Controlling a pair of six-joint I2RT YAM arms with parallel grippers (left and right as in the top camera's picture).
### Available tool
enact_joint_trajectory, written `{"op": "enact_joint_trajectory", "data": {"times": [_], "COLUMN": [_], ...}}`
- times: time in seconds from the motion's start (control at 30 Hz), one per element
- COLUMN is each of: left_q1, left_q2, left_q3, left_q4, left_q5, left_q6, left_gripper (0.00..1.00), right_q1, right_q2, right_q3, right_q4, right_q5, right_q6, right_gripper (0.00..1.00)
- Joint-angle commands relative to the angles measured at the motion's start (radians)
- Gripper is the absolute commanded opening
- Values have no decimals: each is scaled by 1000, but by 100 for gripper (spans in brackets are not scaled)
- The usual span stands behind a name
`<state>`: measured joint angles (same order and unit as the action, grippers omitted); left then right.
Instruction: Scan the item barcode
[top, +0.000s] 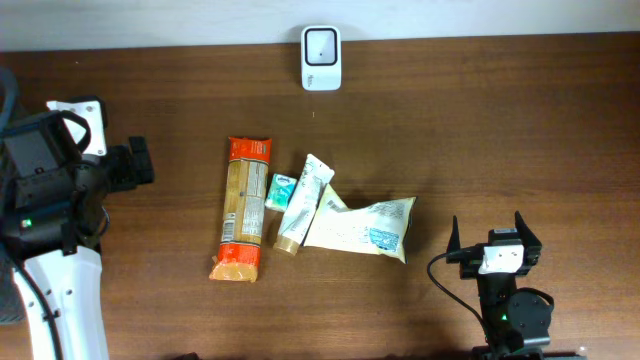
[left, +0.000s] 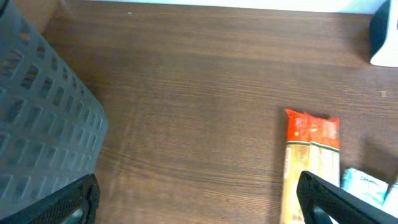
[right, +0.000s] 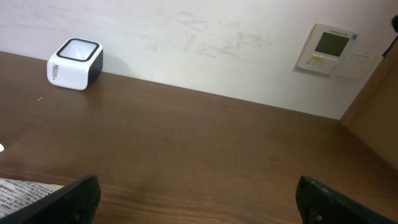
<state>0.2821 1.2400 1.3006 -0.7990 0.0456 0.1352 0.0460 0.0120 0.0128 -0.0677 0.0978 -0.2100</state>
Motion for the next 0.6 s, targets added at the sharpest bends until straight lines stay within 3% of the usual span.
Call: {"op": "enact_joint_trajectory", "data": {"times": [0.0, 0.1, 0.27, 0.37, 0.57], "left_q1": [3, 17, 192, 254, 257], "left_q2": [8, 14, 31, 65, 105], "left_q3": [9, 9, 9, 9, 9], "left_q4": [25, 28, 27, 24, 20], "left_q5": [182, 289, 538, 538, 534], "left_q6": [110, 181, 286, 311, 335], "left_gripper": [99, 99, 99, 99, 99], "right_q1": [-8, -8, -8, -8, -8], "right_q2": [-6, -6, -6, -6, -6], "right_q3": [-7, -7, -7, -7, -7], "right_q4": [-4, -4, -4, -4, -1], "right_q5": [16, 16, 16, 16, 30], "right_q6": [4, 4, 4, 4, -19], "right_gripper": [99, 99, 99, 99, 99]}}
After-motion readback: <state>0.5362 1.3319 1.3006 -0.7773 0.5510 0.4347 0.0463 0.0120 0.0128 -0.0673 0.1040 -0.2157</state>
